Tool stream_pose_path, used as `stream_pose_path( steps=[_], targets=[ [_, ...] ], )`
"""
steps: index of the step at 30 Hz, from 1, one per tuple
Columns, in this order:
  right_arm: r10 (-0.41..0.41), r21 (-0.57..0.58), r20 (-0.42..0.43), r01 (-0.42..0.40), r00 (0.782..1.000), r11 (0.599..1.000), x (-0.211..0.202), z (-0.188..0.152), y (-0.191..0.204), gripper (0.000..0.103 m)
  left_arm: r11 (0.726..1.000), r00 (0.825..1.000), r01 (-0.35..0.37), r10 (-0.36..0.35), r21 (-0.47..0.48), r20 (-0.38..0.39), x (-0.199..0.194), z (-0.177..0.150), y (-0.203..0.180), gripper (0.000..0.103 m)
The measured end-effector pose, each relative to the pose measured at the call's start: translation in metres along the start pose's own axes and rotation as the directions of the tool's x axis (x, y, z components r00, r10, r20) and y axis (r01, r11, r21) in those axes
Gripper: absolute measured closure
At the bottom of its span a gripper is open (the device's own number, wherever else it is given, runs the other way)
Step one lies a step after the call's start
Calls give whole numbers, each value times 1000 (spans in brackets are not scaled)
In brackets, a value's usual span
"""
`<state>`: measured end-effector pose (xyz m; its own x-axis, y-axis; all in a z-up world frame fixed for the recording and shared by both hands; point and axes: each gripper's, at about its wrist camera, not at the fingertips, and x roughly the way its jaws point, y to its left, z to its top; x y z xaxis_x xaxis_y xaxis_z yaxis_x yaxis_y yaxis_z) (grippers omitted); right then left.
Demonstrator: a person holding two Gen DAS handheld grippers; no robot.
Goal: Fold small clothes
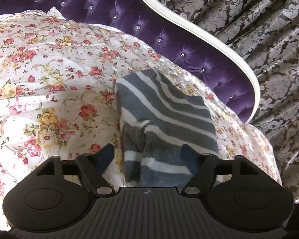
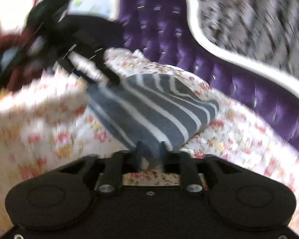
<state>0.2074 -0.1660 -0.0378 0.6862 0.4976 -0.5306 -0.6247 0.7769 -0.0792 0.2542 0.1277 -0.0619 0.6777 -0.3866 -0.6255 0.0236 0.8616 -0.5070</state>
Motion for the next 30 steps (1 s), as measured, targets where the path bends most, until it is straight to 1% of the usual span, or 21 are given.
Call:
stream_pose_path(
  steps=[1, 2, 3, 4, 5, 6, 8, 9, 13, 15, 17, 20, 23, 25, 28, 30],
  targets=[
    [18, 65, 5, -19, 1000, 998, 1, 1, -9, 46, 1000, 1000, -4, 4, -2, 0, 0, 0, 0, 24],
    [39, 138, 11, -40, 999, 990, 2, 2, -19, 45, 1000, 1000, -9, 9, -5, -2, 1, -1, 0, 24],
    [61, 218, 19, -63, 998, 974, 3, 1, -29, 42, 1000, 1000, -13, 13, -8, -7, 2, -2, 1, 24],
    [83, 295, 28, -88, 996, 951, 6, 1, -40, 35, 1000, 1000, -13, 13, -12, -17, 4, -3, 1, 24],
    [104, 356, 37, -110, 994, 928, 10, 0, -48, 31, 1000, 999, -10, 10, -18, -31, 6, -4, 2, 24],
    [128, 424, 49, -136, 991, 895, 14, -2, -58, 24, 1000, 999, -7, 6, -26, -43, 8, -4, 3, 23],
    [157, 531, 67, -169, 985, 830, 25, -5, -74, 24, 999, 998, 6, -9, -45, -62, 12, -7, 4, 23],
    [163, 564, 71, -175, 984, 807, 30, -6, -81, 24, 999, 997, 12, -16, -53, -70, 14, -8, 4, 23],
    [188, 633, 83, -197, 979, 748, 52, -8, -99, 23, 998, 995, 36, -40, -46, -94, 23, -10, -1, 22],
    [212, 669, 99, -223, 972, 709, 64, -8, -107, 23, 998, 993, 51, -55, -35, -109, 27, -11, -5, 19],
    [234, 693, 108, -242, 966, 679, 75, -7, -112, 23, 997, 991, 67, -70, -30, -118, 32, -11, -8, 15],
    [262, 699, 113, -264, 958, 664, 91, -2, -115, 23, 998, 991, 63, -65, -17, -119, 37, -11, -11, 14],
    [289, 703, 110, -279, 951, 654, 104, 0, -116, 23, 997, 991, 73, -75, -23, -113, 41, -10, -12, 14],
    [297, 704, 117, -290, 948, 648, 111, 2, -116, 19, 996, 990, 81, -84, -28, -112, 43, -8, -13, 14],
    [302, 702, 124, -299, 945, 646, 116, 4, -116, 17, 995, 990, 87, -91, -39, -110, 47, -5, -13, 14],
    [305, 707, 131, -304, 943, 638, 119, 5, -118, 16, 995, 989, 92, -97, -45, -111, 48, -2, -13, 14]
  ],
)
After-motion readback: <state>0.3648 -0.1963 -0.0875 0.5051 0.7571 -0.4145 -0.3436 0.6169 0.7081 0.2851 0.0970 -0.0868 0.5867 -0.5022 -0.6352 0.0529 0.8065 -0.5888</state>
